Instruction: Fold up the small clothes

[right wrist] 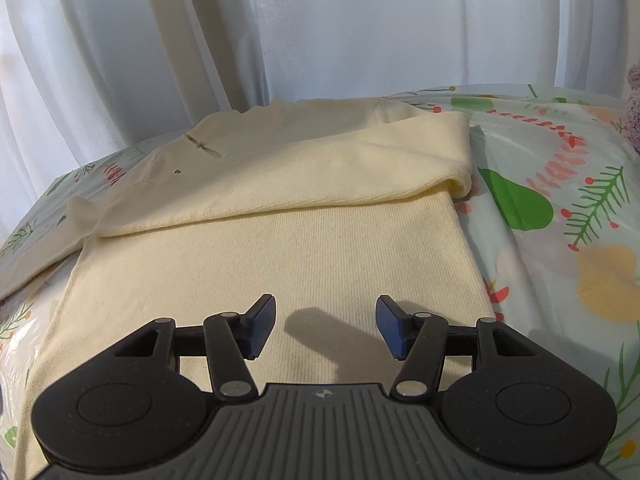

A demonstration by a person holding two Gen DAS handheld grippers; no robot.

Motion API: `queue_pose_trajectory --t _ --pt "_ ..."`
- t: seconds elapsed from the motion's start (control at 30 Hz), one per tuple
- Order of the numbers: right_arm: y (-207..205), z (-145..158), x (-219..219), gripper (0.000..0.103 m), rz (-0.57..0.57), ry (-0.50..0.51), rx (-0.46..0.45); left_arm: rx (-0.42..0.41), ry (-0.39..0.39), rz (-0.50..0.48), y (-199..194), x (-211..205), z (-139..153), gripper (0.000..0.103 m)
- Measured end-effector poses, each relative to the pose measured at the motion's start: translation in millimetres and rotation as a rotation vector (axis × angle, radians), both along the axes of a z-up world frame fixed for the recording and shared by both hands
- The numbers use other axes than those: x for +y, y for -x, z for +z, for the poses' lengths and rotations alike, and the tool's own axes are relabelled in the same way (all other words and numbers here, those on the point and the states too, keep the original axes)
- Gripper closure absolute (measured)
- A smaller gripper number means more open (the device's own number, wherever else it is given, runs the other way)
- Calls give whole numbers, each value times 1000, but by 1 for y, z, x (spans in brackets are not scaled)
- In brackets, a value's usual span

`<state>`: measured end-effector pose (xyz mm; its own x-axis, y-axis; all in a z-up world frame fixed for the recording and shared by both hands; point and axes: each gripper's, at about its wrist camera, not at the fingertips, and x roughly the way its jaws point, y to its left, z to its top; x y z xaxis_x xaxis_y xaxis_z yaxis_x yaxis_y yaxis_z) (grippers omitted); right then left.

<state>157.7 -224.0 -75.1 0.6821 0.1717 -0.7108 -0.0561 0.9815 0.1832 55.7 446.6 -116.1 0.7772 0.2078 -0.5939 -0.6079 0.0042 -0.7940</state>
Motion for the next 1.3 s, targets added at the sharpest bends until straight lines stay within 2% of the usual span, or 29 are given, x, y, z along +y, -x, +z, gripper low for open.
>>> queue_pose_trajectory --t 0.07,0.13,0.23,0.33,0.47,0.53,0.6,0.63,0.67,0.7,0.77,0.9,1.1,1.3 --pt "0 0 -2 47 -8 -2 0 28 -51 -21 -7 -3 8 95" --pt "-1 0 -4 47 -19 -8 -2 63 -162 -63 -15 -13 26 95" --pt "-1 1 -6 48 -27 -12 -6 44 -351 -186 -35 -38 61 95" --pt "-1 1 -7 48 -30 -11 -16 -27 -498 -352 -67 -79 96 95" --pt "-2 1 -12 49 -44 -29 -10 -136 -705 -634 -116 -173 135 95" --pt "-2 1 -14 51 -42 -29 -7 -174 -795 -767 -136 -223 144 95" --pt "-2 2 -16 53 -40 -22 -7 -185 -841 -890 -153 -265 141 91" --pt "-2 2 -17 54 -39 -20 -5 -178 -855 -959 -164 -289 134 88" --pt "-2 2 -18 54 -39 -19 -3 -156 -851 -1006 -172 -305 126 73" --pt "-3 2 -19 55 -41 -20 0 -122 -828 -1043 -178 -318 116 66" --pt "-6 2 -21 55 -43 -26 2 -80 -764 -1080 -181 -332 96 67" --pt "-18 5 -18 56 -15 -61 3 -8 -676 -1004 -158 -324 69 67" --pt "-69 16 26 56 130 -126 -26 159 -727 -866 -124 -297 56 67" --pt "-123 11 89 59 264 -156 -18 225 -606 -751 -114 -257 48 67"
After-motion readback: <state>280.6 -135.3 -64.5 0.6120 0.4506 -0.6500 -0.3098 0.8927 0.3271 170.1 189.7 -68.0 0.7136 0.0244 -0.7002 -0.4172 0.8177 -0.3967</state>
